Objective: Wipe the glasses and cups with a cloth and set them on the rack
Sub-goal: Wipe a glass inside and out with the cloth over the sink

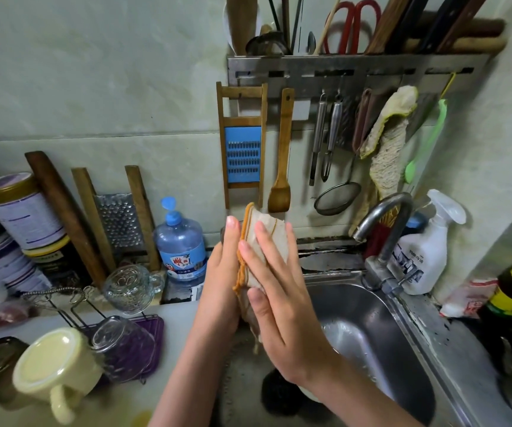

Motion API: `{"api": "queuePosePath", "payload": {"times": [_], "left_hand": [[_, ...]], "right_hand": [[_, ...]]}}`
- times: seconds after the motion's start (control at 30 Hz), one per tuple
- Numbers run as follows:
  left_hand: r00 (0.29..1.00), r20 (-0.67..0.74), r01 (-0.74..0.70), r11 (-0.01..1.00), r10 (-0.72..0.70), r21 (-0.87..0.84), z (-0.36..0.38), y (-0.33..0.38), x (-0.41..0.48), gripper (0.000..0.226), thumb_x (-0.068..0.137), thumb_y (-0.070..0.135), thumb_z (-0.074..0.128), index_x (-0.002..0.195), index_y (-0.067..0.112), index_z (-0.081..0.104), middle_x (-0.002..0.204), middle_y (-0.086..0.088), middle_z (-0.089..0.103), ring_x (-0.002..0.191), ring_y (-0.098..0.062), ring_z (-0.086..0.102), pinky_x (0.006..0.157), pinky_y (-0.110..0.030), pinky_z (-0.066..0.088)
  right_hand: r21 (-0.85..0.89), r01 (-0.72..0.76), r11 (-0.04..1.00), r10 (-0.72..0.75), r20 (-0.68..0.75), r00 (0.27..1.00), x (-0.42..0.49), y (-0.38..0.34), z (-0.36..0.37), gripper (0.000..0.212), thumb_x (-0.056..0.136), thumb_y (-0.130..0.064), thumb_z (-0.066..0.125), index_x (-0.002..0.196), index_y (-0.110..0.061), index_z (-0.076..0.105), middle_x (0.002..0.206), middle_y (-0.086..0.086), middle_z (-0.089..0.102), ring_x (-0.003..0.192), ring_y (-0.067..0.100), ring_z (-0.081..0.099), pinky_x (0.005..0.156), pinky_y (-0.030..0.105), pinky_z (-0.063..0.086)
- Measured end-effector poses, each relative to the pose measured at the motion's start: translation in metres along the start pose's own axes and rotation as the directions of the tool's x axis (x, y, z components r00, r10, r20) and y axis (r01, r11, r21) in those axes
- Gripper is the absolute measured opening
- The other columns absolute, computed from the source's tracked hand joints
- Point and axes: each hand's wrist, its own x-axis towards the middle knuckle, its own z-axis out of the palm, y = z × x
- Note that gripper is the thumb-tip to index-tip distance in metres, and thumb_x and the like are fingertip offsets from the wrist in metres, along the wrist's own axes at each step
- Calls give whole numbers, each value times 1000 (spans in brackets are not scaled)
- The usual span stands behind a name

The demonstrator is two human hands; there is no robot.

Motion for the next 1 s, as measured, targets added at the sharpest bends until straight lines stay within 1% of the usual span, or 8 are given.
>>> {"api": "queuePosePath", "payload": {"times": [0.2, 0.3, 0.37, 0.47, 0.6, 0.77, 0.9, 1.0], "left_hand": [[996, 67, -67, 995, 62, 72, 15, 3, -3, 54, 87, 60, 44, 107, 15, 65, 100, 1, 72, 88, -7, 69, 76, -22, 52], [997, 11, -83, 987, 82, 135, 22, 5, -4, 72, 83, 73, 49, 114, 10, 63, 104, -5, 73, 95, -17, 69, 80, -32, 54], [998, -30, -46, 991, 50, 126, 25, 1, -5, 84, 68, 82, 50, 118, 15, 64, 110, -7, 72, 102, -23, 69, 91, -46, 54], [994, -109, -4, 997, 12, 79, 26, -2, -6, 85, 68, 84, 47, 112, 15, 68, 106, -7, 74, 100, -25, 70, 95, -49, 52], [972, -206, -85, 988, 110, 126, 29, 3, -4, 89, 78, 81, 41, 114, 2, 61, 97, -5, 69, 89, -17, 65, 85, -32, 50], [984, -116, -120, 986, 134, 119, 23, 7, 5, 72, 80, 77, 42, 96, 13, 69, 101, -15, 72, 99, -29, 67, 99, -53, 48], [989, -58, -123, 980, 134, 160, 25, 8, -2, 75, 83, 76, 34, 106, 14, 70, 104, -8, 74, 103, -24, 69, 95, -46, 53], [999, -21, -36, 984, 40, 175, 25, 7, -3, 80, 78, 81, 32, 108, 17, 71, 104, -6, 75, 102, -22, 70, 98, -48, 50]], "right_hand": [[411, -214, 886, 290, -131, 948, 31, 7, -4, 50, 98, -42, 37, 146, -32, 30, 161, -2, 15, 148, 11, 14, 120, 34, 19], [881, -390, 268, 645, 137, 752, 57, 18, -14, 51, 88, -53, 51, 126, -19, 60, 126, 10, 61, 116, 23, 59, 97, 36, 47], [872, -485, 66, 722, 293, 626, 62, 23, -22, 50, 96, -49, 41, 90, -11, 72, 89, 10, 71, 78, 20, 69, 70, 26, 54], [793, -569, 220, 774, 213, 597, 57, 14, -23, 49, 104, -41, 29, 91, -11, 66, 71, -1, 69, 50, 0, 63, 49, 14, 50], [614, -488, 620, 625, -10, 780, 35, -4, -1, 61, 95, -61, 29, 141, -24, 42, 130, -3, 61, 120, 4, 57, 104, 31, 41], [483, -353, 801, 470, -144, 871, 26, -10, 9, 64, 97, -48, 30, 154, -26, 10, 157, -3, 28, 140, 2, 33, 113, 32, 34], [897, -350, 270, 664, 91, 742, 52, 13, -7, 65, 91, -52, 45, 138, -7, 47, 129, 16, 61, 118, 26, 60, 102, 43, 46], [873, -487, -34, 754, 342, 560, 56, 21, -15, 74, 88, -66, 40, 131, -9, 57, 115, 17, 68, 104, 33, 66, 92, 44, 52]]}}
